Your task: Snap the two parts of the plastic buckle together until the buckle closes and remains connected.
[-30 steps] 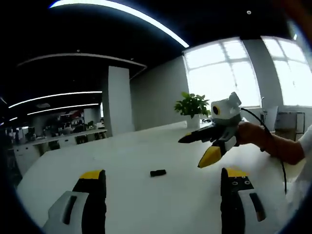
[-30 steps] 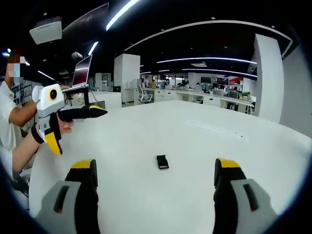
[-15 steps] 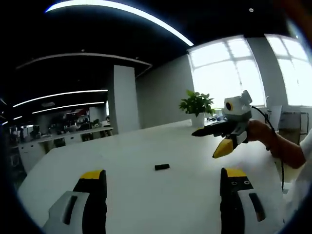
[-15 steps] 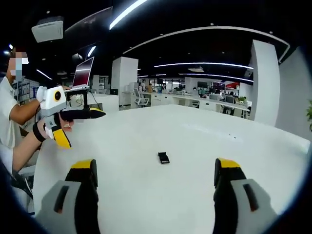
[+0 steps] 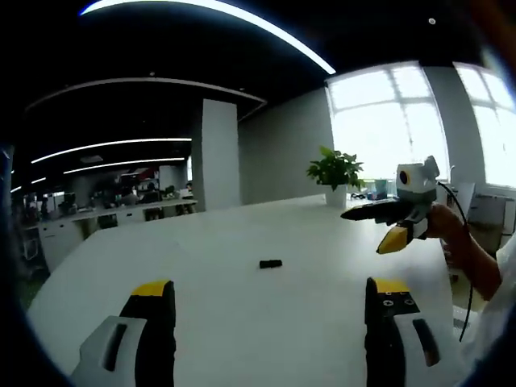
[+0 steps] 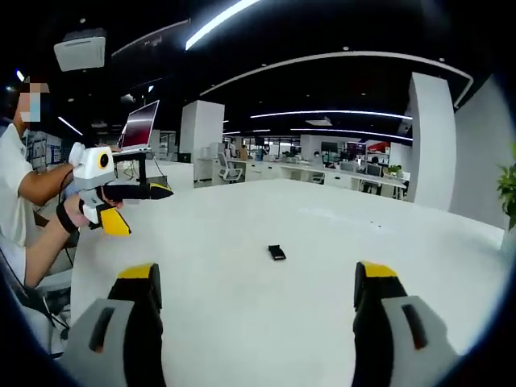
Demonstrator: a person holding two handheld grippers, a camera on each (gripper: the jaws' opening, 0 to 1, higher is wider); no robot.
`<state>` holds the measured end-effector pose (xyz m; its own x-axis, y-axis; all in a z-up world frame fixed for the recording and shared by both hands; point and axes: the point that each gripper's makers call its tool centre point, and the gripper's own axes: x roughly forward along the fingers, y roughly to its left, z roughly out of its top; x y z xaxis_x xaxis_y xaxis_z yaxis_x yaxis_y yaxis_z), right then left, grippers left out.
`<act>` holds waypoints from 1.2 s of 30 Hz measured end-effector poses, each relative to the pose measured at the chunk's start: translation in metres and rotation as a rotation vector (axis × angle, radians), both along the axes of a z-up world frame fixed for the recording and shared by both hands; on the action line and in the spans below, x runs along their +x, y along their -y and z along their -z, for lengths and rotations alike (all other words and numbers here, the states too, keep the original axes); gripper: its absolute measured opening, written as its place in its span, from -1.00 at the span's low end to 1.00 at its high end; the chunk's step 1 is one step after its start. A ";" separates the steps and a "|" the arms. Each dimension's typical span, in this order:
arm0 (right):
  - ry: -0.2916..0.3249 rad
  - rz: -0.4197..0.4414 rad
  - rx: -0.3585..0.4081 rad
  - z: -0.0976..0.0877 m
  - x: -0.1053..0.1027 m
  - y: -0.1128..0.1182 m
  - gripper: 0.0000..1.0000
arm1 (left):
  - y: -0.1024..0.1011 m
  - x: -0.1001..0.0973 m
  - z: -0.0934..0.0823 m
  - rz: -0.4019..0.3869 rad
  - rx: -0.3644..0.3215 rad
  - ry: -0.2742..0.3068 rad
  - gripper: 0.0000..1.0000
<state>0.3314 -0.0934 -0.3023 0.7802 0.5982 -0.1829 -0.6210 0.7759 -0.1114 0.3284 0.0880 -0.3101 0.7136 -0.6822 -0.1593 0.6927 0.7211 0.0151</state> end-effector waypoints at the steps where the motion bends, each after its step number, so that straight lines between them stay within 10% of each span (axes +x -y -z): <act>1: 0.017 0.010 0.011 -0.003 -0.003 0.002 0.99 | -0.003 -0.002 0.001 -0.011 0.006 0.001 0.98; 18: 0.082 0.052 0.048 -0.010 -0.042 0.020 0.99 | -0.014 -0.031 -0.005 -0.058 0.001 0.049 0.94; 36: 0.063 0.057 0.030 0.004 -0.038 0.019 0.99 | -0.012 -0.032 -0.002 -0.047 -0.004 0.059 0.93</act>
